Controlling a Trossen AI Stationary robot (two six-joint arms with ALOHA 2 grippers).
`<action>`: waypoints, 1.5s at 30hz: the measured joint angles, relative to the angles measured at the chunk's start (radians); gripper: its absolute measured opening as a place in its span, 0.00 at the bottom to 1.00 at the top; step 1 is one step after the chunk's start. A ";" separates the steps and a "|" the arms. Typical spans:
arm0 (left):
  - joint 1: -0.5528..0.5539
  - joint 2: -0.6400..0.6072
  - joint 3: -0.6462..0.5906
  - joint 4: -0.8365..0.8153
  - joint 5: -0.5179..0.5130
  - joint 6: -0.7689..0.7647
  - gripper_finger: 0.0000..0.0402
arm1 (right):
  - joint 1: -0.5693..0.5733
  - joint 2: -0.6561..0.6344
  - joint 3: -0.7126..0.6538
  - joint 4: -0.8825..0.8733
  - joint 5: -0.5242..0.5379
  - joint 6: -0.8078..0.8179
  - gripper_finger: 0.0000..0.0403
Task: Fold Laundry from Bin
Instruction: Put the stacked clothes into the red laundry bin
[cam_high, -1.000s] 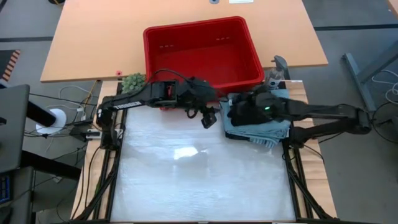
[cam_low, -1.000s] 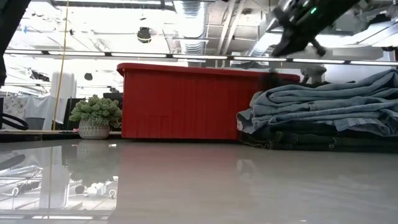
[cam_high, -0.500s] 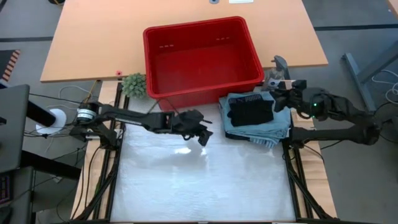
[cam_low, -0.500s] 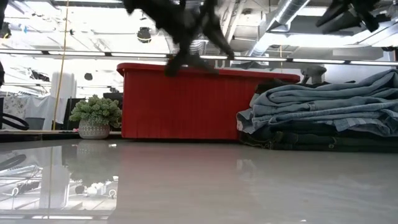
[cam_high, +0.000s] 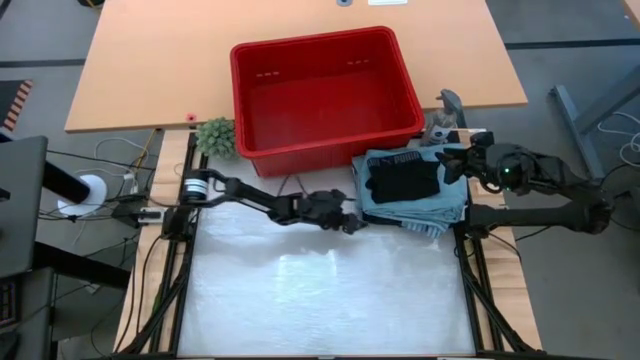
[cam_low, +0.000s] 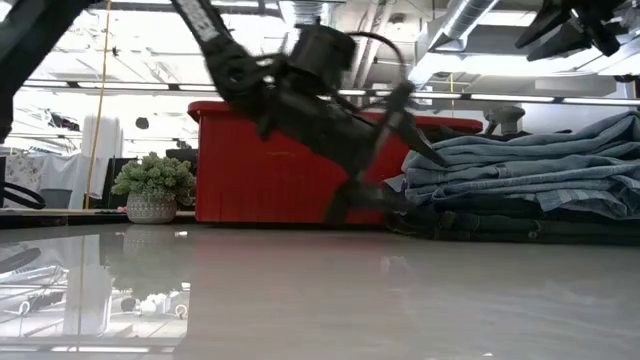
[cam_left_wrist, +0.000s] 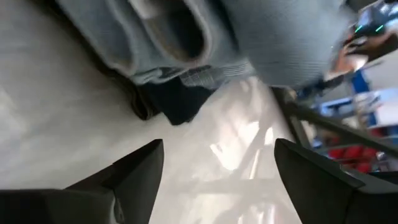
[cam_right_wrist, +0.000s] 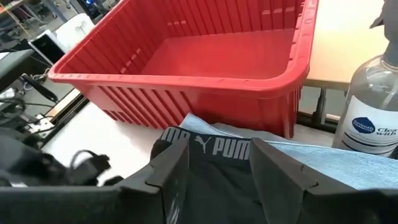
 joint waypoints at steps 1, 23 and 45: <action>0.002 0.026 0.040 -0.029 0.003 0.015 0.73 | 0.000 0.000 0.000 0.000 -0.005 0.004 0.49; -0.006 0.241 0.462 -0.535 -0.187 -0.059 0.42 | 0.001 0.000 0.000 0.034 -0.062 0.027 0.47; -0.103 0.129 0.452 -0.941 -0.206 0.068 0.00 | -0.003 0.008 0.000 -0.239 -0.055 0.274 0.41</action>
